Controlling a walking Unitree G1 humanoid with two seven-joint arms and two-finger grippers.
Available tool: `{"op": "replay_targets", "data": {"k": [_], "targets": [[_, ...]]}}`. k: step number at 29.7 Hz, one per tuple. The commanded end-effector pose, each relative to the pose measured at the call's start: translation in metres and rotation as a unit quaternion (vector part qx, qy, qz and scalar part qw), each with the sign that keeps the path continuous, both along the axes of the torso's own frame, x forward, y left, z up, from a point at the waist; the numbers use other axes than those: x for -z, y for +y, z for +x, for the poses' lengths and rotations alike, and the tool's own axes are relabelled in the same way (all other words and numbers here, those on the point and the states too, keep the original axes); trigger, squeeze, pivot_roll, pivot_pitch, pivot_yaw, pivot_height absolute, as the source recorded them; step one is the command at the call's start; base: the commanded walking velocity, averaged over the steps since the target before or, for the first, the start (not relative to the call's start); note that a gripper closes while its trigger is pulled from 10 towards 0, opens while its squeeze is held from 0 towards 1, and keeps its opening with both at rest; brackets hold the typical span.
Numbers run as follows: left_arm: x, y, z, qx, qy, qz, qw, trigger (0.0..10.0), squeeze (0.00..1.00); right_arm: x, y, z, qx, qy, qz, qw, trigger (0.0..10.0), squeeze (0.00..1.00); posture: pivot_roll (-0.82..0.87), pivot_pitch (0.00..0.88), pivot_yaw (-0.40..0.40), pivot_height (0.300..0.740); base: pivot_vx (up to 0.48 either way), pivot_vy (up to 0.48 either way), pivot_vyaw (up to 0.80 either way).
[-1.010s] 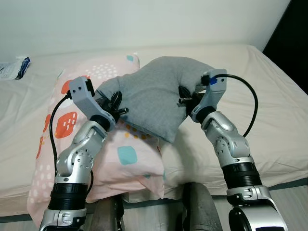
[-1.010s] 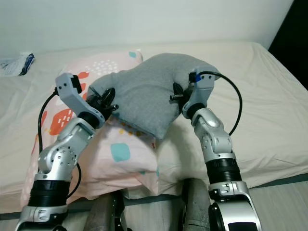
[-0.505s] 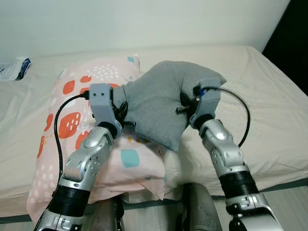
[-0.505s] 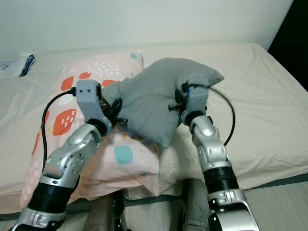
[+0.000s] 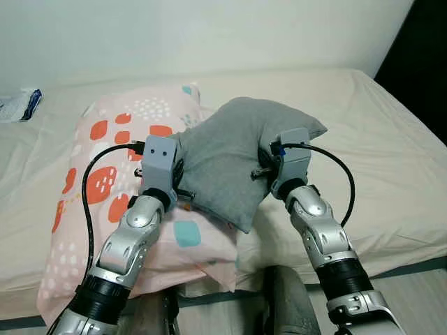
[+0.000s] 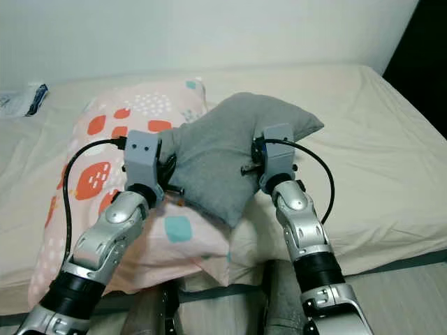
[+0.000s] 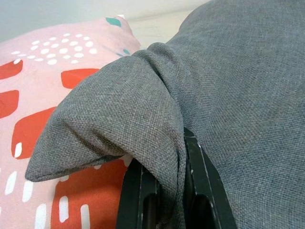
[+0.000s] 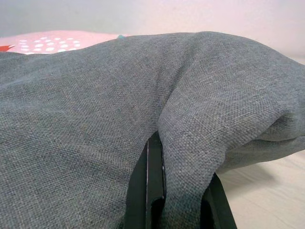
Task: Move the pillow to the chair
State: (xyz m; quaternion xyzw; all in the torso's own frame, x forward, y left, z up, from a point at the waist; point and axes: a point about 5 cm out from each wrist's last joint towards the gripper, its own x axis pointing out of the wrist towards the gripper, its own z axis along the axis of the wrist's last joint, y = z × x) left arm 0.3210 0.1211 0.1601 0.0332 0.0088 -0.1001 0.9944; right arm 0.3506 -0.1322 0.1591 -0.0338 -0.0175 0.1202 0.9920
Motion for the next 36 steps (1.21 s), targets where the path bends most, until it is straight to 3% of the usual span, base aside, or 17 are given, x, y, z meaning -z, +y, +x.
{"op": "replay_targets", "data": {"k": [1, 14, 19, 30, 36], "targets": [[0.010, 0.005, -0.001, -0.010, 0.012, 0.030, 0.999, 10.0, 0.00, -0.004, -0.002, 0.001, 0.011, -0.010, -0.008, 1.000, 10.0, 0.00, 0.02, 0.121, 0.018, 0.607, 0.000, 0.000, 0.00], [0.014, 0.004, -0.002, 0.000, 0.014, 0.025, 1.000, 10.0, 0.00, -0.004, 0.001, 0.000, 0.004, -0.016, -0.014, 1.000, 10.0, 0.00, 0.02, 0.130, 0.015, 0.642, 0.000, 0.000, 0.00], [0.016, 0.011, -0.001, -0.024, 0.031, 0.001, 0.999, 10.0, 0.00, -0.005, 0.002, 0.001, 0.001, -0.017, -0.014, 1.000, 10.0, 0.00, 0.02, 0.132, 0.014, 0.662, 0.000, 0.000, 0.00], [0.018, 0.013, 0.000, -0.028, 0.045, -0.009, 0.999, 10.0, 0.00, -0.005, 0.002, 0.001, 0.000, -0.018, -0.015, 1.000, 10.0, 0.00, 0.02, 0.130, 0.014, 0.687, 0.000, 0.000, 0.00], [0.011, 0.007, -0.001, -0.003, 0.010, -0.006, 1.000, 10.0, 0.00, -0.005, 0.002, 0.002, -0.001, -0.019, -0.017, 1.000, 10.0, 0.00, 0.02, 0.130, 0.012, 0.702, 0.000, 0.000, 0.00]]}}
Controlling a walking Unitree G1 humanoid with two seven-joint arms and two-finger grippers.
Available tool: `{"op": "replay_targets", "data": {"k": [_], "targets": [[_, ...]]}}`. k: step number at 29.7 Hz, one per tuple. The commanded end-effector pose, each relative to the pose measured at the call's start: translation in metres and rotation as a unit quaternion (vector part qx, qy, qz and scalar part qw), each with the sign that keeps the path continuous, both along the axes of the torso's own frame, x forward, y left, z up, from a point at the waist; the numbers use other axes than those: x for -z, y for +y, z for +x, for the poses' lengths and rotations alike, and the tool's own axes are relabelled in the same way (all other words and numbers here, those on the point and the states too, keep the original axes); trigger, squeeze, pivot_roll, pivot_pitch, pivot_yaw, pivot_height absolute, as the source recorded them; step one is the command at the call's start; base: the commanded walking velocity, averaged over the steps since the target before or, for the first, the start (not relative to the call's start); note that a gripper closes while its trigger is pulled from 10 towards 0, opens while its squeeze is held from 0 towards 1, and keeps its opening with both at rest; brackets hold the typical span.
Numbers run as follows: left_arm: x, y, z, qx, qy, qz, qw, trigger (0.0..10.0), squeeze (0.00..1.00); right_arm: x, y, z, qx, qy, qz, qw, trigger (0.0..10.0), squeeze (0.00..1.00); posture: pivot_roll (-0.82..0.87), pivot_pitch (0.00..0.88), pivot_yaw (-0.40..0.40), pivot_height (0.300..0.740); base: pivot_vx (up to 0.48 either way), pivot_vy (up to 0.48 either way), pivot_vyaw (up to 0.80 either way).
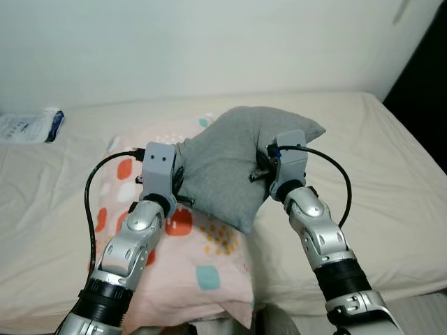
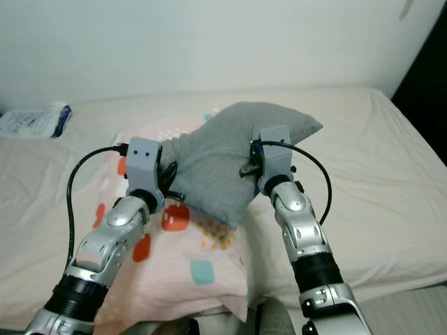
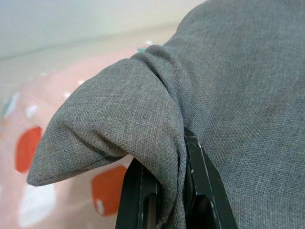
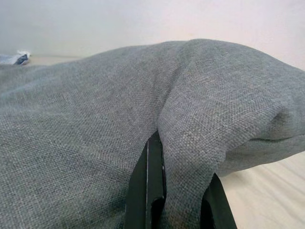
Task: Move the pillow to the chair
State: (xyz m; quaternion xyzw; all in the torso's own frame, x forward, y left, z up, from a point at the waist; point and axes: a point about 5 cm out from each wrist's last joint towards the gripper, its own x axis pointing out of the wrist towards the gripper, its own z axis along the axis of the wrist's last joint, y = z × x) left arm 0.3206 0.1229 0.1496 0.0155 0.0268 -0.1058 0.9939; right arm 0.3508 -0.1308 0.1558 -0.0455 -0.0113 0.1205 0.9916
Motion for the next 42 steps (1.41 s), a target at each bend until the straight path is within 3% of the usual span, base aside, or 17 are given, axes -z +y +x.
{"op": "replay_targets", "data": {"k": [1, 3, 12, 15, 19, 22, 25, 28, 30, 35, 36, 42], "targets": [[0.001, 0.005, -0.001, -0.008, -0.010, 0.010, 1.000, 10.0, 0.00, -0.008, 0.001, 0.001, -0.001, -0.024, -0.005, 1.000, 10.0, 0.00, 0.02, 0.130, 0.012, 0.702, 0.000, 0.000, 0.00], [-0.002, 0.004, -0.001, -0.010, -0.024, 0.005, 1.000, 10.0, 0.00, -0.007, 0.000, 0.002, 0.009, -0.026, -0.023, 0.999, 10.0, 0.00, 0.02, 0.130, 0.012, 0.707, 0.000, 0.000, 0.00], [-0.002, 0.005, -0.002, -0.013, -0.015, -0.010, 1.000, 10.0, 0.00, -0.002, -0.005, 0.001, 0.026, -0.004, -0.016, 1.000, 10.0, 0.00, 0.02, 0.130, 0.013, 0.707, 0.000, 0.000, 0.00], [-0.002, 0.007, -0.002, -0.018, -0.016, -0.010, 1.000, 10.0, 0.00, -0.009, -0.004, 0.001, 0.030, -0.024, 0.019, 0.999, 10.0, 0.00, 0.02, 0.131, 0.012, 0.707, 0.000, 0.000, 0.00], [-0.004, 0.008, -0.001, -0.023, -0.028, -0.018, 0.999, 10.0, 0.00, -0.013, -0.003, 0.001, 0.033, -0.043, 0.009, 0.999, 10.0, 0.00, 0.02, 0.129, 0.011, 0.707, 0.000, 0.000, 0.00], [-0.012, 0.011, -0.002, -0.043, -0.091, -0.046, 0.994, 10.0, 0.00, -0.011, -0.003, 0.001, 0.033, -0.032, 0.021, 0.999, 10.0, 0.00, 0.02, 0.128, 0.012, 0.707, 0.000, 0.000, 0.00], [-0.010, 0.012, -0.002, -0.057, -0.092, -0.046, 0.993, 10.0, 0.00, -0.009, -0.002, 0.001, 0.031, -0.029, 0.020, 0.999, 10.0, 0.00, 0.02, 0.127, 0.012, 0.707, 0.000, 0.000, 0.00], [-0.006, 0.012, -0.002, -0.063, -0.073, -0.059, 0.994, 10.0, 0.00, -0.007, 0.000, 0.000, 0.025, -0.024, 0.012, 0.999, 10.0, 0.00, 0.02, 0.128, 0.013, 0.707, 0.000, 0.000, 0.00], [-0.001, 0.012, -0.001, -0.061, -0.040, -0.038, 0.997, 10.0, 0.00, -0.002, 0.002, -0.001, 0.021, -0.015, 0.003, 1.000, 10.0, 0.00, 0.02, 0.128, 0.012, 0.707, 0.000, 0.000, 0.00], [0.001, 0.014, -0.001, -0.069, -0.036, -0.020, 0.997, 10.0, 0.00, 0.001, 0.003, -0.002, 0.020, -0.008, 0.000, 1.000, 10.0, 0.00, 0.02, 0.128, 0.013, 0.707, 0.000, 0.000, 0.00], [0.005, 0.013, -0.001, -0.050, -0.002, -0.016, 0.999, 10.0, 0.00, 0.004, 0.003, -0.003, 0.026, -0.013, -0.021, 0.999, 10.0, 0.00, 0.02, 0.126, 0.014, 0.707, 0.000, 0.000, 0.00], [0.010, 0.012, -0.001, -0.039, 0.005, 0.009, 0.999, 10.0, 0.00, 0.007, 0.004, -0.005, 0.022, -0.014, -0.025, 0.999, 10.0, 0.00, 0.02, 0.122, 0.014, 0.707, 0.000, 0.000, 0.00]]}}
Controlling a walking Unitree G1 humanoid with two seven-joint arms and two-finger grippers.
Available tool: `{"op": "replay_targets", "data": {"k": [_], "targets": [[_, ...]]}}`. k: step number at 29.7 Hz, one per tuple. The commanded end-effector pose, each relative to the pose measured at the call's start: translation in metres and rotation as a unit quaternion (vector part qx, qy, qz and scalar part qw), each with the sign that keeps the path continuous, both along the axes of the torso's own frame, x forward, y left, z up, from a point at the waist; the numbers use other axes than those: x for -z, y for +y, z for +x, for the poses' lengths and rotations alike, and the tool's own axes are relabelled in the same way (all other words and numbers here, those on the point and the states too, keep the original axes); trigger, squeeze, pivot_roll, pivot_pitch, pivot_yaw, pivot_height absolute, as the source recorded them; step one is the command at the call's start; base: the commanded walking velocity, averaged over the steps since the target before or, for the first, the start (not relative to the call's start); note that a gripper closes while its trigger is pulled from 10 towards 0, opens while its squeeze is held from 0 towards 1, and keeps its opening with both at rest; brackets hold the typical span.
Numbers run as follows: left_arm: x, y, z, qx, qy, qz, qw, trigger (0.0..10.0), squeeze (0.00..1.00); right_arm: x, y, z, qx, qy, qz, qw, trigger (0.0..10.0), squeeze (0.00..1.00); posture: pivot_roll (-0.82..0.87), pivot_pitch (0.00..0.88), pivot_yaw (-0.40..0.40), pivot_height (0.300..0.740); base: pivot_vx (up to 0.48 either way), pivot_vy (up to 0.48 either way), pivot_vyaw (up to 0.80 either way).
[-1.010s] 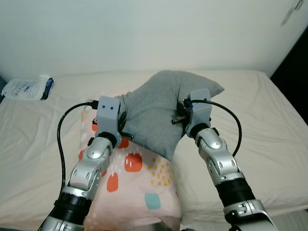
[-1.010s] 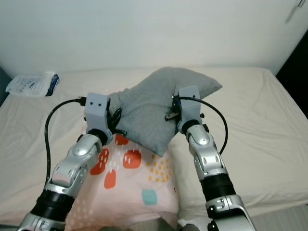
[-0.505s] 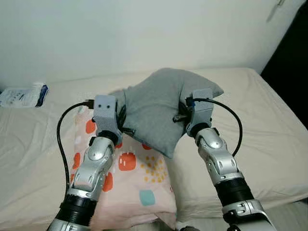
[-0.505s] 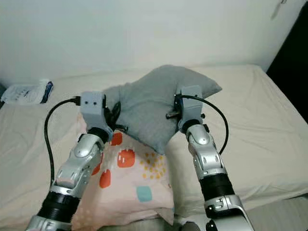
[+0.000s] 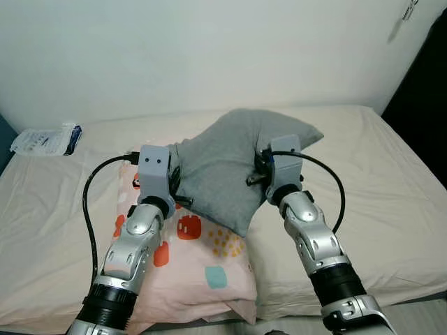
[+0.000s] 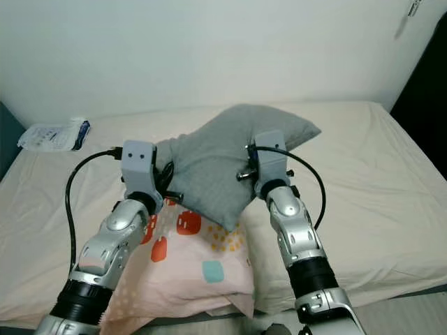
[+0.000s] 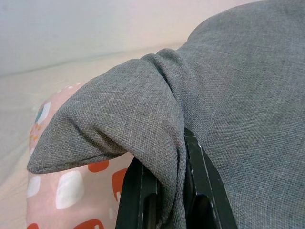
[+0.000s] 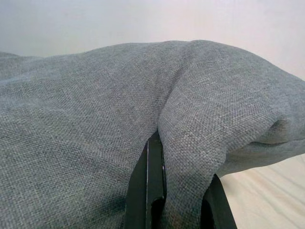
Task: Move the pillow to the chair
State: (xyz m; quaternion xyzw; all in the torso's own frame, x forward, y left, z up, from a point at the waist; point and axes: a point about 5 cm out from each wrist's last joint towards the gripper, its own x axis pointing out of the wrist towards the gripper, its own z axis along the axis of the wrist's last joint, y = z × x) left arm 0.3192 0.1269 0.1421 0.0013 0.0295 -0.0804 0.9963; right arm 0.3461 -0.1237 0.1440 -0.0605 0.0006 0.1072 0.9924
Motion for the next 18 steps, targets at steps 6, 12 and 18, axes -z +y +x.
{"op": "replay_targets", "data": {"k": [6, 12, 18], "targets": [[-0.0003, 0.0044, -0.0001, -0.006, -0.010, 0.021, 1.000, 10.0, 0.00, -0.0038, 0.0003, -0.0009, -0.009, -0.012, 0.010, 1.000, 10.0, 0.00, 0.02, 0.117, 0.014, 0.707, 0.000, 0.000, 0.00], [-0.0024, 0.0039, 0.0003, -0.009, -0.015, 0.018, 1.000, 10.0, 0.00, -0.0047, 0.0032, -0.0019, -0.019, -0.007, 0.008, 1.000, 10.0, 0.00, 0.02, 0.115, 0.013, 0.727, 0.000, 0.000, 0.00], [-0.0022, 0.0060, 0.0011, -0.019, -0.014, 0.024, 0.999, 10.0, 0.00, -0.0016, 0.0027, -0.0007, -0.006, -0.016, -0.026, 1.000, 10.0, 0.00, 0.02, 0.112, 0.012, 0.736, 0.000, 0.000, 0.00]]}}
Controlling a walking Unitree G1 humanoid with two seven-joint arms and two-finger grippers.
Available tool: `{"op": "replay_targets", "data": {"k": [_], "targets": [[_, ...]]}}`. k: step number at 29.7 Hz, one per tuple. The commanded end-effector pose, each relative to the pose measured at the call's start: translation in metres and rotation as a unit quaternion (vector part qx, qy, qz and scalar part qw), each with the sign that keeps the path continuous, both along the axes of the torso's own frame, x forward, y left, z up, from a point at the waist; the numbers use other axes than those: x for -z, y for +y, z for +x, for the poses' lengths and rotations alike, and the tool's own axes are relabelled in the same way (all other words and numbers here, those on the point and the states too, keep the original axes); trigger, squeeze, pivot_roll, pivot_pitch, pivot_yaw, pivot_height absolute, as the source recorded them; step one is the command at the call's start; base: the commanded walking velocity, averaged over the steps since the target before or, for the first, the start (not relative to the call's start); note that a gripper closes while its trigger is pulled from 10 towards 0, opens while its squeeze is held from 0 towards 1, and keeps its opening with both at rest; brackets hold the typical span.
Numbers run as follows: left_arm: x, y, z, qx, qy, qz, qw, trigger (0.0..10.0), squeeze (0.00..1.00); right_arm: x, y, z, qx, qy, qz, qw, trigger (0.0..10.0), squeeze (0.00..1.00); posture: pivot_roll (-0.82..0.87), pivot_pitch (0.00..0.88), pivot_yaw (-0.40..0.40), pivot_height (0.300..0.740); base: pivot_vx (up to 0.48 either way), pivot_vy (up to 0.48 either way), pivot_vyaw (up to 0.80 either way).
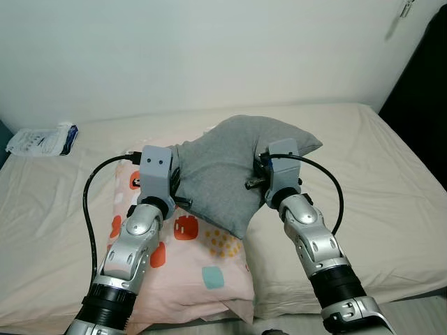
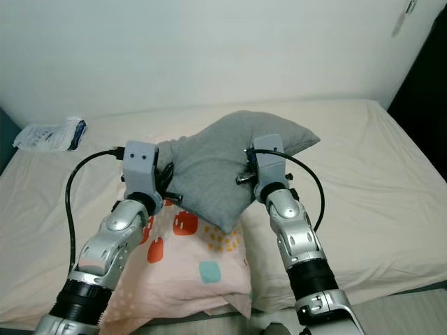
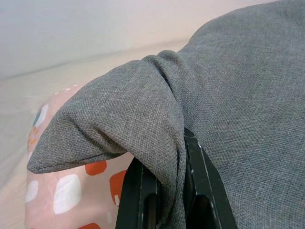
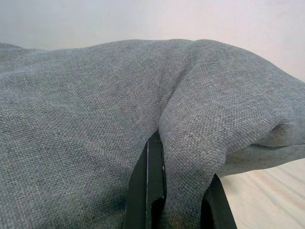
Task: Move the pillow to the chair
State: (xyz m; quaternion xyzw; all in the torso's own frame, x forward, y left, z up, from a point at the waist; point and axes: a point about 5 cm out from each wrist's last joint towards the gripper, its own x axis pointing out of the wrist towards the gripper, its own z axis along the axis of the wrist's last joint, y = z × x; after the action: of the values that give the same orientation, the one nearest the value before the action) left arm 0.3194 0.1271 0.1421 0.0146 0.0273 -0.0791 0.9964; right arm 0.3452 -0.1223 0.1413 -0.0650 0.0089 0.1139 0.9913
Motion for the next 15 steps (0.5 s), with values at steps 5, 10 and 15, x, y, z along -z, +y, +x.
{"op": "replay_targets", "data": {"k": [5, 10, 15], "targets": [[-0.0013, 0.0071, 0.0013, -0.023, -0.007, 0.010, 1.000, 10.0, 0.00, -0.0031, -0.0004, 0.0003, 0.003, -0.022, -0.021, 1.000, 10.0, 0.00, 0.01, 0.116, 0.011, 0.736, 0.000, 0.000, 0.00], [0.0004, 0.0083, 0.0016, -0.025, -0.004, 0.016, 1.000, 10.0, 0.00, -0.0016, -0.0015, 0.0001, -0.002, -0.012, -0.010, 1.000, 10.0, 0.00, 0.01, 0.120, 0.009, 0.736, 0.000, 0.000, 0.00], [0.0019, 0.0074, -0.0001, -0.028, -0.004, 0.011, 1.000, 10.0, 0.00, -0.0011, -0.0024, 0.0002, -0.003, -0.010, -0.020, 1.000, 10.0, 0.00, 0.01, 0.125, 0.008, 0.736, 0.000, 0.000, 0.00]]}}
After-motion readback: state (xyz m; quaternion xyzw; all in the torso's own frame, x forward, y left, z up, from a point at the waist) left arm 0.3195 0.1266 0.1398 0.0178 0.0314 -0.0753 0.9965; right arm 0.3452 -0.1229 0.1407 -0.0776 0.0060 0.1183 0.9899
